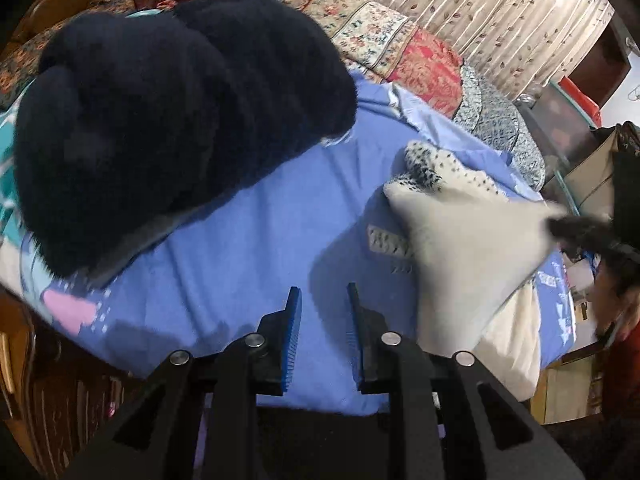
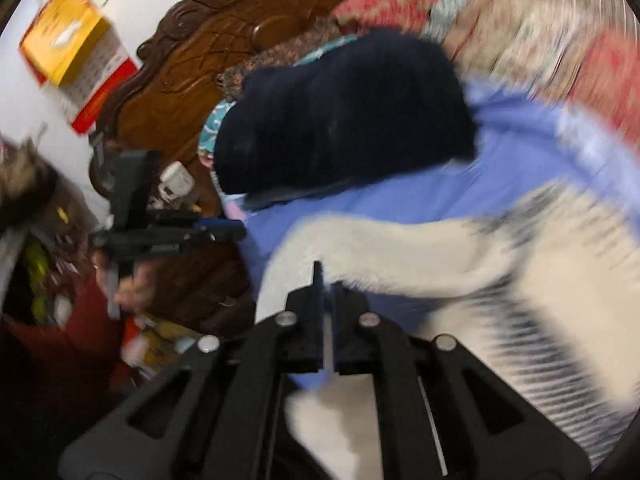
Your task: Fold large clothes
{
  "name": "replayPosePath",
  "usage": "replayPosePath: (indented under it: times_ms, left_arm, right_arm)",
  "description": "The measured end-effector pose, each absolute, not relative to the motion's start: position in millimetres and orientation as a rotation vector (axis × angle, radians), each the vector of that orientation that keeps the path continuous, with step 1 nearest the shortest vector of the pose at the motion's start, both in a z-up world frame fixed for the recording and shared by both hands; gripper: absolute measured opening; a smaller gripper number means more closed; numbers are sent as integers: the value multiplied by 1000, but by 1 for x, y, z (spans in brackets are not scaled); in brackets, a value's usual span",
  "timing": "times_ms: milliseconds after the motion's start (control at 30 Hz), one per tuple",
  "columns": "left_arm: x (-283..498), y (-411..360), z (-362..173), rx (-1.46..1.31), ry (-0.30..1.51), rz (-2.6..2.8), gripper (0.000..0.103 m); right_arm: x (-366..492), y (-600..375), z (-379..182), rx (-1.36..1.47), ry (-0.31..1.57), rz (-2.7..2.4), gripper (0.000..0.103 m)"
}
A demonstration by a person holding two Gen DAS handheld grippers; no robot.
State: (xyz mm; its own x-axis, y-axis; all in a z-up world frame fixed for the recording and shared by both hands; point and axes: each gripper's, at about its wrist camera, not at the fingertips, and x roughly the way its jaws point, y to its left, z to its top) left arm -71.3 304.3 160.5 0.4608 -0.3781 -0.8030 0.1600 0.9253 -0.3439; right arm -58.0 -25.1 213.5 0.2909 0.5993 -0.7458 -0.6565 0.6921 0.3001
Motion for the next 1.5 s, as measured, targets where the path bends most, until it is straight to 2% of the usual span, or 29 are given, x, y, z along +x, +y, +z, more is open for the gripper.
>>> replayPosePath:
  times_ms: [100,167,233,400,500,533,567,600,633,667,700,733,767,933,967,1000,1033,1100,1233,1333,1367,1400,1433,1467,1500]
  left_arm:
    - [-44,273,170,-205,1039,-383,45]
    - [-16,237,176,-163,1045,-439,45]
    - [14,200,175,-136,1065,-500,45]
    - [111,94,140,-114,1225,-605,59]
    - [156,47,104,-50,1327,-566,62]
    - [167,35,93,-27,1355,-547,62]
    - [176,25,83,-11,1383,-537,62]
    - [181,20,78,-3,1397,-530,63]
    - [187,15,70,4,1415,-514,63]
    - [191,11,66,7,1425,-503,63]
    - [194,7,60,21,1427,-476,62]
    - [199,6,58,29,1414,-463,46]
    - [199,6,58,35,1402,-461,37]
    - [194,22,73,-29,1336,-500,31]
    - [194,24,77,-39,1330,-502,31]
    - [194,30,81,-58,1319,-505,30]
    - [194,33,85,-69,1314,-505,30]
    - [195,47,96,-121,1295,-509,30]
    - [203,78,114,-247,1236,-520,29]
    - [220,87,112,-364,1237,-523,29]
    - [228,84,109,-371,1238,-487,29]
    - [233,79,106,-347,1243,-439,29]
    - [242,70,96,-300,1264,-355,29]
    - [247,65,88,-282,1282,-320,29]
    - [253,61,75,-271,1322,-300,29]
  right_arm:
    - [-61,-81,237,-181,985,790,3]
    - [-66,-115,227,-192,1030,762,3]
    - [-80,-144,198,-191,1095,759,3]
    - [-97,-183,107,-81,1230,617,6]
    - [-107,-204,81,56,1213,558,9]
    - [-112,-211,76,98,1200,537,14]
    - [-116,-218,72,120,1189,524,34]
    - [-121,-224,71,141,1168,510,71]
    - [-126,-228,73,160,1123,486,82]
    - [-129,-229,78,171,1086,482,85]
    - [-133,-229,80,181,1064,498,85]
    - [-134,-227,81,184,1062,498,85]
    - [-138,-225,82,180,1055,493,85]
    - [-135,-216,54,13,1105,446,84]
    - [-134,-221,46,-10,1121,441,67]
    - [-131,-220,39,-49,1142,443,29]
    - [-127,-219,34,-80,1177,451,18]
    - [-121,-227,48,-66,1175,462,13]
    - [-96,-273,122,-51,1026,349,13]
    - [-55,-315,149,-14,999,242,14]
    - [-40,-326,148,-3,1009,192,26]
    - [-18,-340,141,-15,1027,95,60]
    - [1,-350,128,-76,1034,-16,75]
    - [14,-356,118,-124,1036,-82,82]
    - [26,-366,103,-141,1067,-133,82]
